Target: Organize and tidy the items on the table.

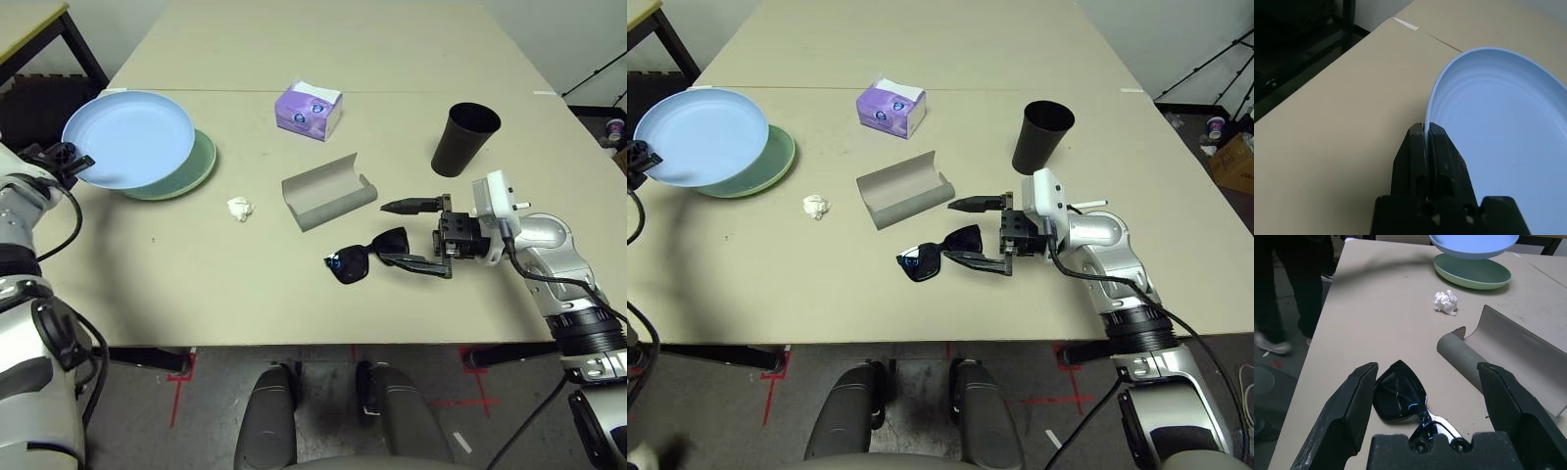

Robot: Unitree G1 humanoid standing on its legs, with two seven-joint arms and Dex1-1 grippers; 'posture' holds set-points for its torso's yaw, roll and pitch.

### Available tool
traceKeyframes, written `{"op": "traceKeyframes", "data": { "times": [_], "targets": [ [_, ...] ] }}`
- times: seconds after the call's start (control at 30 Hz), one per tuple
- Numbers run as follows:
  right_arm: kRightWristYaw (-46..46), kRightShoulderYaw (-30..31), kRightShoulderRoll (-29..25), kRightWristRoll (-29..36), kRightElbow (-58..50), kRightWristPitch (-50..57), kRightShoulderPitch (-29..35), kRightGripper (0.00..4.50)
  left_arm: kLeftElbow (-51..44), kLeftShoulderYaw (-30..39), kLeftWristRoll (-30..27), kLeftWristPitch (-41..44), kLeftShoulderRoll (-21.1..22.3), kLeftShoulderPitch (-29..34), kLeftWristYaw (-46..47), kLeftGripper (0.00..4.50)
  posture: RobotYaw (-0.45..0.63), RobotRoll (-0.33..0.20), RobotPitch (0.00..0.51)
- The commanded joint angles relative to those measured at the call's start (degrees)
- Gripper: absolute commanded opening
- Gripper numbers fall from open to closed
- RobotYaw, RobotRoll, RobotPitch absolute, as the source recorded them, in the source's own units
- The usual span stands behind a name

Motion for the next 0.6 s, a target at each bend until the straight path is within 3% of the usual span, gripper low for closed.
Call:
{"op": "traceKeyframes", "data": {
  "times": [0.03,0.27,0.4,0.6],
  "targets": [
    [-0.2,0.1,-0.5,0.0,-1.2,0.1,0.9,4.5,2.8,-0.8,1.1,-2.0,-0.4,-1.9,0.4,0.01,0.0,0.0,0.154],
    [-0.3,0.0,-0.6,0.0,-1.4,0.2,1.2,4.5,4.5,-1.7,1.5,-3.6,-1.7,-3.1,0.3,0.01,0.0,0.0,0.152],
    [-0.3,0.0,-0.7,0.0,-1.4,0.2,1.2,4.5,3.5,-2.8,1.6,-3.1,-2.3,-3.3,-2.4,1.11,0.0,0.0,0.153],
    [-0.3,0.0,-0.8,0.0,-1.4,0.2,1.2,4.5,-4.0,-6.4,2.0,0.9,-1.6,0.1,-11.0,3.46,0.0,0.0,0.155]
  ]
}}
